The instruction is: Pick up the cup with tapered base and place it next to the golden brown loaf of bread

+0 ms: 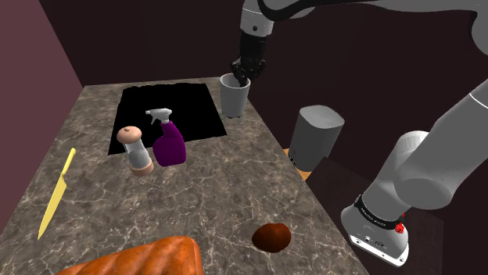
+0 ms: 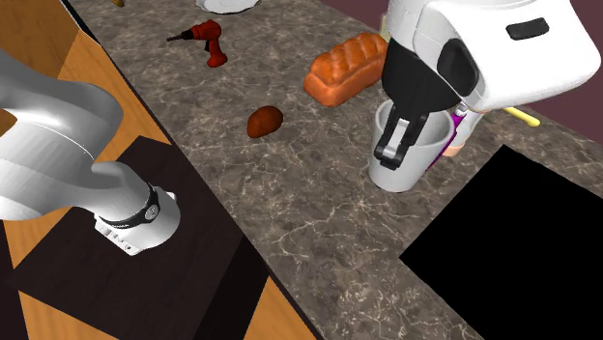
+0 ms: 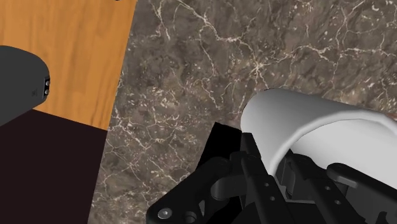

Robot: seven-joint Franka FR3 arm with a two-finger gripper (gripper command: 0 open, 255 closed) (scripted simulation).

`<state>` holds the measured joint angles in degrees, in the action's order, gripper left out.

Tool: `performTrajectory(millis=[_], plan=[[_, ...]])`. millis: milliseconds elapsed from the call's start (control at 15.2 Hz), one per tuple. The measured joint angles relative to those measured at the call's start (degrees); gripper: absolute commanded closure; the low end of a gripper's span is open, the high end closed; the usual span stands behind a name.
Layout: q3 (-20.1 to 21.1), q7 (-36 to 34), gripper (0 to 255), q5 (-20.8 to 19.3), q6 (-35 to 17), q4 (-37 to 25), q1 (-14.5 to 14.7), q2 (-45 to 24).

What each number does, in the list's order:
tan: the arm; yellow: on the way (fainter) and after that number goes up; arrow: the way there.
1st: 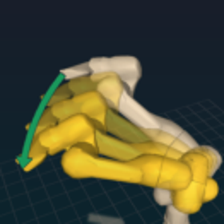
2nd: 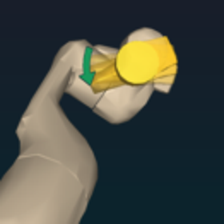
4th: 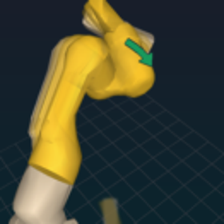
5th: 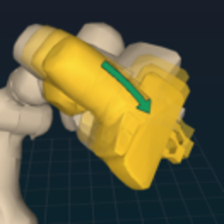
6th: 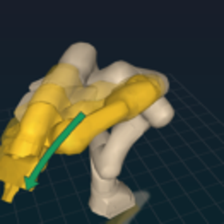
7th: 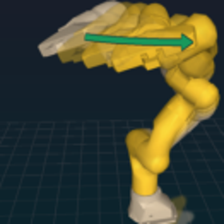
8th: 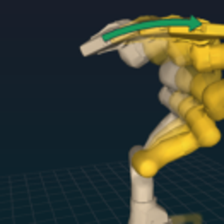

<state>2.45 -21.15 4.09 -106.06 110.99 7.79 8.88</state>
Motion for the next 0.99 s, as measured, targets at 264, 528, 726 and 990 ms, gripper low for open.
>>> performTrajectory(millis=[264,528,726,990], plan=[[2.23,-3.67,255,0.36,0.02,2.93,1.63,3.18],[5.29,-8.46,255,1.09,-0.28,6.22,3.7,6.52],[7.73,-12.17,255,1.89,-0.33,8.52,5.31,9.08],[11.29,-17.36,255,3.02,-0.39,10.24,7.48,11.2]])
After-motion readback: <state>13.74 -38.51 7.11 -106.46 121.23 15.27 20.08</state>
